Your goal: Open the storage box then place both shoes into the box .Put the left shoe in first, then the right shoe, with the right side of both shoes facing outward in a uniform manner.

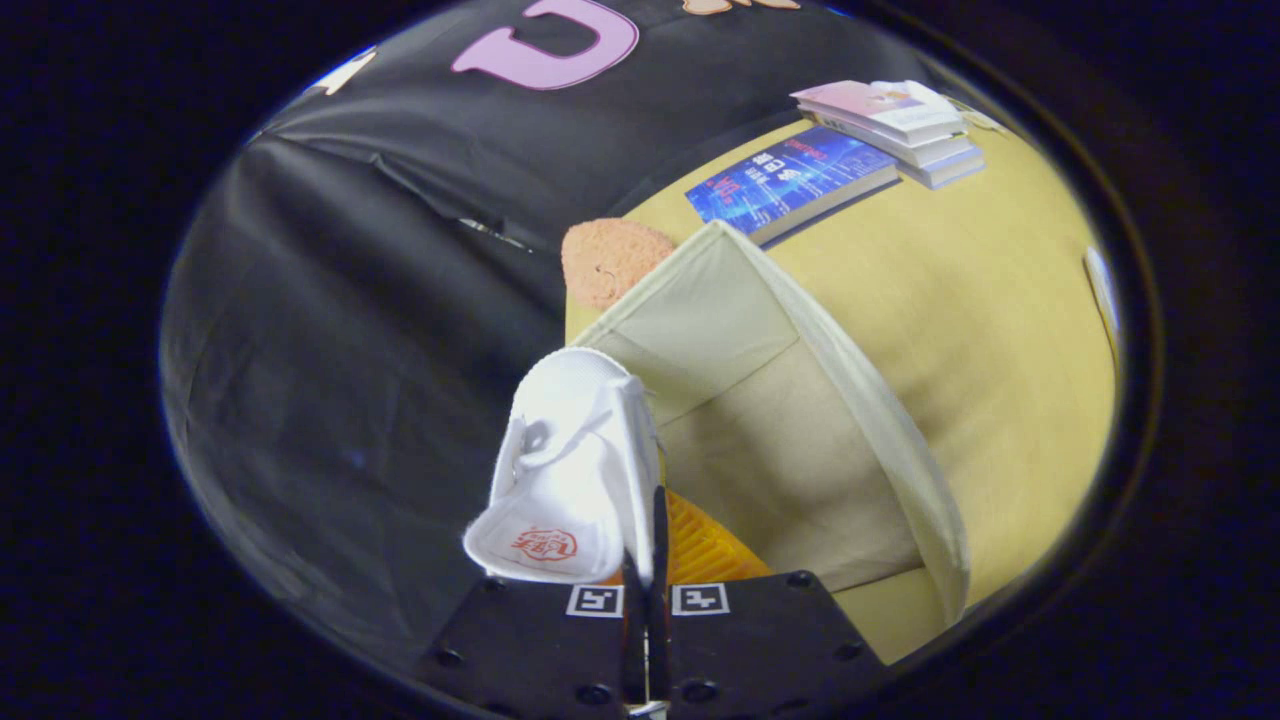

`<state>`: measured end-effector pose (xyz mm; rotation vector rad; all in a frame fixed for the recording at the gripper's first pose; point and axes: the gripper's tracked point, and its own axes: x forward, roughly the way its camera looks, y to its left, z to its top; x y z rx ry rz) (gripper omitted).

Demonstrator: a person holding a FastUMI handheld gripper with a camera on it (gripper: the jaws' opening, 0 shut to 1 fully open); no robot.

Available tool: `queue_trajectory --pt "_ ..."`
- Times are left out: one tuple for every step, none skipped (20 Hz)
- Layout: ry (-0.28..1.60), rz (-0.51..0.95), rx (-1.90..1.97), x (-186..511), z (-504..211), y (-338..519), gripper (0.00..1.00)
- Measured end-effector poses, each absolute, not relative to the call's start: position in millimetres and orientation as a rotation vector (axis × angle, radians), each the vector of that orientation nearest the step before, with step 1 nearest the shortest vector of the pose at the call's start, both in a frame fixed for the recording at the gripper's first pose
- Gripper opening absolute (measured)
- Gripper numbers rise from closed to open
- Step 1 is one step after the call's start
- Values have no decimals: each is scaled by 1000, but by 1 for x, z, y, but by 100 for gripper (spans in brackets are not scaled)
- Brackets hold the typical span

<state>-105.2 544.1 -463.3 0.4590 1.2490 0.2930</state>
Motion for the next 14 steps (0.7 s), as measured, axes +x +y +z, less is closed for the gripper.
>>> queue_trajectory --pt "1260 288 457 -106 -466 544 4" --pt "1268 289 455 -105 -469 545 4" --pt "1272 289 456 -104 -470 545 5" --pt "1281 292 457 -105 -473 547 5" --pt "1293 291 457 -105 -476 547 5" --pt "1309 302 465 -107 -471 546 6" --pt "1317 298 448 -107 -476 544 11" --pt "1334 316 446 -110 -476 545 16" --pt "1342 333 429 -112 -476 542 28" --pt "1353 360 427 -115 -474 543 39" --pt "1356 402 464 -119 -465 550 49" --pt "1351 435 499 -118 -454 556 54" --pt "1341 462 514 -116 -444 561 61" --pt "1326 486 507 -113 -433 560 69"
